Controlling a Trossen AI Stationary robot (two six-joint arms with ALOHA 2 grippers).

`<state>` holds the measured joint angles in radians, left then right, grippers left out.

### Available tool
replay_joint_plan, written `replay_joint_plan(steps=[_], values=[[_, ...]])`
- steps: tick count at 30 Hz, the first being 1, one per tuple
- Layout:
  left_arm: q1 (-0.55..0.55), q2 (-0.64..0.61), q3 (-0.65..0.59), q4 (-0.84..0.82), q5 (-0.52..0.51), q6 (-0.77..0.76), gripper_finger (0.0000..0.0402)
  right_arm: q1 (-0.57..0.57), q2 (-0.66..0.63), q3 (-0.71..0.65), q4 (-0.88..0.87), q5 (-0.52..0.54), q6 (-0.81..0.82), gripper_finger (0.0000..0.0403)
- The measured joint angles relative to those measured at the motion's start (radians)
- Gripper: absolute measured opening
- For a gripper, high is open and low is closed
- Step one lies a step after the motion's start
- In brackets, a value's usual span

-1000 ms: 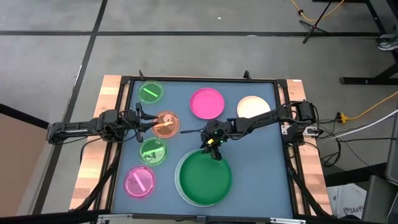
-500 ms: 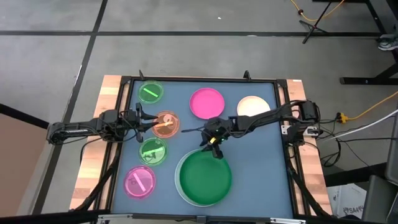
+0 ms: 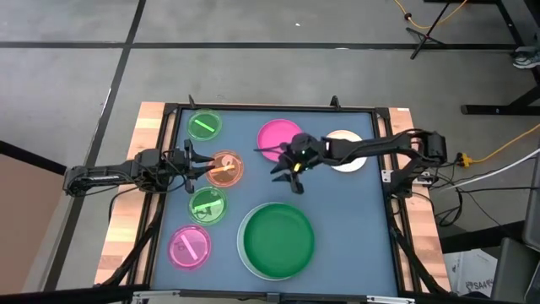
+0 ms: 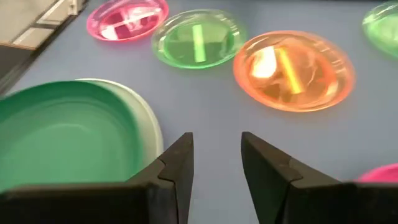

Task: Stack plastic plates
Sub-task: Stack the pink plate on the green plate

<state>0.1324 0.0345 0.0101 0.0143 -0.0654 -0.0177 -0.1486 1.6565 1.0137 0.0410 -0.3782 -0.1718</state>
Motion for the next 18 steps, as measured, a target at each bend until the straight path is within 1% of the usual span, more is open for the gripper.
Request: replay_joint_plan(steps=[5,8,18], values=[[0.0,0.0,0.0,0.0,0.0,0.0,0.0111,-0.071,-0.037,0.0,-0.027,0.002,-0.087,0.0124],[0.0,0.0,0.0,0.0,0.0,0.0,0.0111,-0.114,-0.052,0.0,-0.054,0.024,-0.13,0.0124],[0.0,0.0,0.0,0.0,0.0,0.001,0.0111,-0.223,-0.053,0.0,-0.085,0.035,-0.295,0.0124]])
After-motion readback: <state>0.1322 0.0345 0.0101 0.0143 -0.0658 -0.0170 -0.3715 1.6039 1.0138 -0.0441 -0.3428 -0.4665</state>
